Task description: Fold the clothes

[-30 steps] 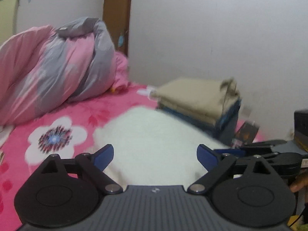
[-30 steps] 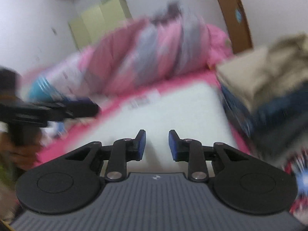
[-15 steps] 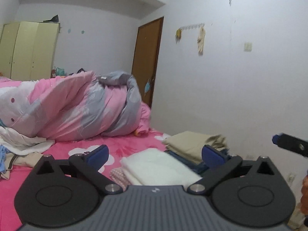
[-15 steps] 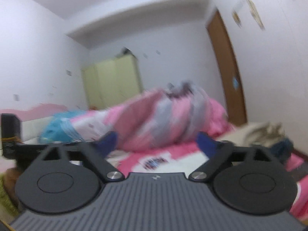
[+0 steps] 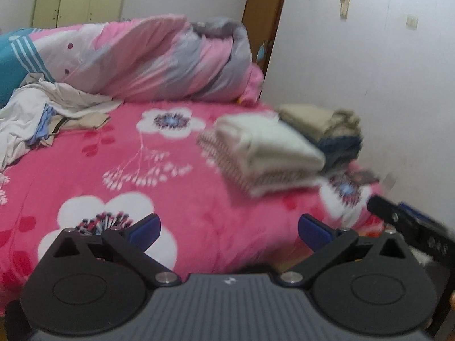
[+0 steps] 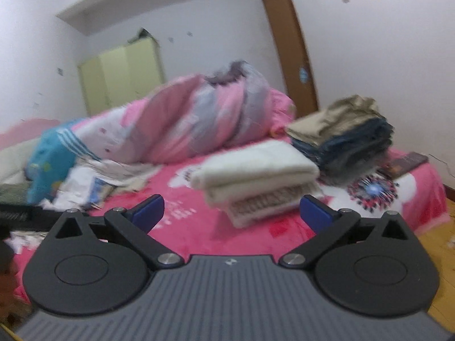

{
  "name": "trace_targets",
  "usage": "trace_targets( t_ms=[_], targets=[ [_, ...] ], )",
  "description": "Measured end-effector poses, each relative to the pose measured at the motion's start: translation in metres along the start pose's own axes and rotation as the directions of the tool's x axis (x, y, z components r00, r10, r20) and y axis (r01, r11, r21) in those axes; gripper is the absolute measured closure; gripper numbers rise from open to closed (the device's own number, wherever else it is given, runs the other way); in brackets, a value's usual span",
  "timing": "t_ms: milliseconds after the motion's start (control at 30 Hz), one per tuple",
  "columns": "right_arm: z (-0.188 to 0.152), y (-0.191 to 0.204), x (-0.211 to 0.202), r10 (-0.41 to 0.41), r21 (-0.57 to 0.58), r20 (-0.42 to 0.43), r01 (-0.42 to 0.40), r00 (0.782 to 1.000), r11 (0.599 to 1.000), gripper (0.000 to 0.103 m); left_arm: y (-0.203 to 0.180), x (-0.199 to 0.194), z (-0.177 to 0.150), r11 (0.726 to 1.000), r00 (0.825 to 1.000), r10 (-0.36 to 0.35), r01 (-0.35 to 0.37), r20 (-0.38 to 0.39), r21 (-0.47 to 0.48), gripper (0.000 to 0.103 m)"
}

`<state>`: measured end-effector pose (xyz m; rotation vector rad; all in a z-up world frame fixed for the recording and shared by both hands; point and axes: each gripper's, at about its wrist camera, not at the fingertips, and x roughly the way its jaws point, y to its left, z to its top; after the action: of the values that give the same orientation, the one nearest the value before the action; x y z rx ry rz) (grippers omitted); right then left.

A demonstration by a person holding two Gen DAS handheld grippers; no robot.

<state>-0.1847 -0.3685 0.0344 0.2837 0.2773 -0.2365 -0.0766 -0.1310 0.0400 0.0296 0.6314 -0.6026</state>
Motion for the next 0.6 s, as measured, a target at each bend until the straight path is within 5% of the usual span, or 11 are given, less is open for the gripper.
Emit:
trace_targets(
  t_ms=[133,300,600],
  targets=[
    [-0.014,0.014,0.009,-0.089,-0.032,-0.057,0.087,0.994,0.996,0.001,-0.001,0.012,-0.008,0.996,0.996,0.083,-0.083,0.019,0.017,0.000],
    [-0.026,0.034,0.017,-0.156,-0.135,-0.016,0.153,0.988,0.979,0.001,-0.008,0.028,-0.011,0.979,0.979,0.198,-0.200,0.041,0.039,0.000],
    [-0.028,0.042,0.031,-0.231,-0.150,-0.040,0.222,0.972,0.963,0.001,-0.013,0.042,-0.018,0.980,0.983,0.177,-0.179,0.040,0.086,0.000]
  ],
)
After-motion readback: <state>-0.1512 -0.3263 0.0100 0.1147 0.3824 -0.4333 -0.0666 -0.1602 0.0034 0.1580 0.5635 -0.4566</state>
